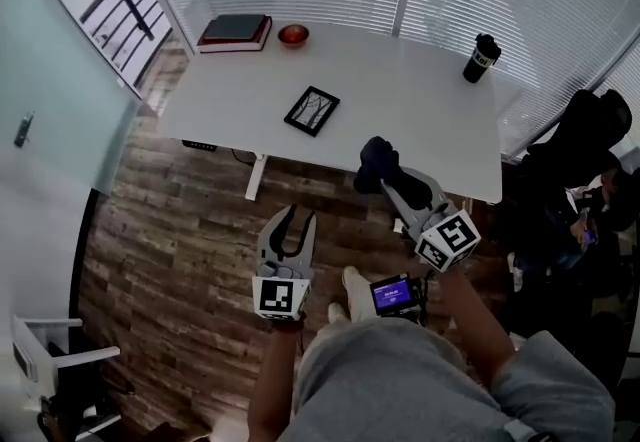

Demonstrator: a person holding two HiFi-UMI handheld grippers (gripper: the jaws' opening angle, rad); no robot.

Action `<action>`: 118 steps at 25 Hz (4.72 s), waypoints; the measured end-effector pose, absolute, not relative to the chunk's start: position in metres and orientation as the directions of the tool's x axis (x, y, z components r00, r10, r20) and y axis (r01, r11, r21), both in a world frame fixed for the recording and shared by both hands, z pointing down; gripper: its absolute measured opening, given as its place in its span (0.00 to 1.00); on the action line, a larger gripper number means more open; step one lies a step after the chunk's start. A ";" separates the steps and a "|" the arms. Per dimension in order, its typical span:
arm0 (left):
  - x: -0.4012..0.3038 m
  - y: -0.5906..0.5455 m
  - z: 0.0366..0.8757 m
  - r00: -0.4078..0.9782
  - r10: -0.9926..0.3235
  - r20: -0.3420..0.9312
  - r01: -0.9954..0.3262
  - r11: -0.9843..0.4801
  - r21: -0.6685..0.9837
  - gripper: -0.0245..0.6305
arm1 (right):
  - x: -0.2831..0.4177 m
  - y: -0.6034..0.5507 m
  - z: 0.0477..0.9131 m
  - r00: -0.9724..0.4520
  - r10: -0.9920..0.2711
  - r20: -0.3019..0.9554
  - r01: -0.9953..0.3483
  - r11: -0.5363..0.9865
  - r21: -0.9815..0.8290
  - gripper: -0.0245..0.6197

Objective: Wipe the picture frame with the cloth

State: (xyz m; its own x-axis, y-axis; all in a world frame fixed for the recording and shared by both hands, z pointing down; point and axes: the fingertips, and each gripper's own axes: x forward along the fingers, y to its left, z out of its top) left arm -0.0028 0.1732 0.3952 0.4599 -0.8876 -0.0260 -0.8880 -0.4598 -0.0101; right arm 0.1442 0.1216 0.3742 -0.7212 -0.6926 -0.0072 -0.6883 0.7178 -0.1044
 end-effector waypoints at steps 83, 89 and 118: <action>-0.018 -0.131 0.631 0.494 -0.559 0.666 -0.735 -0.677 -0.023 0.80 | -0.054 -0.153 0.609 -0.681 -0.147 0.717 -0.276 0.959 -0.065 0.19; -0.017 -0.130 0.629 0.495 -0.573 0.653 -0.734 -0.678 -0.038 0.80 | -0.057 -0.143 0.608 -0.697 -0.086 0.712 -0.278 0.947 -0.158 0.18; -0.018 -0.128 0.623 0.503 -0.618 0.604 -0.726 -0.682 -0.094 0.79 | 0.055 -0.265 0.550 -0.650 -0.389 0.652 -0.484 0.874 0.039 0.19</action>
State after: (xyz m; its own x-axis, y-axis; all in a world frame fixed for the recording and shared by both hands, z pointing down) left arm -0.0179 -0.1277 0.6225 0.5027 -0.6180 0.6044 -0.7255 -0.6818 -0.0937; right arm 0.0551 -0.2655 0.5499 -0.6504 -0.3893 0.6523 -0.4843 0.8740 0.0386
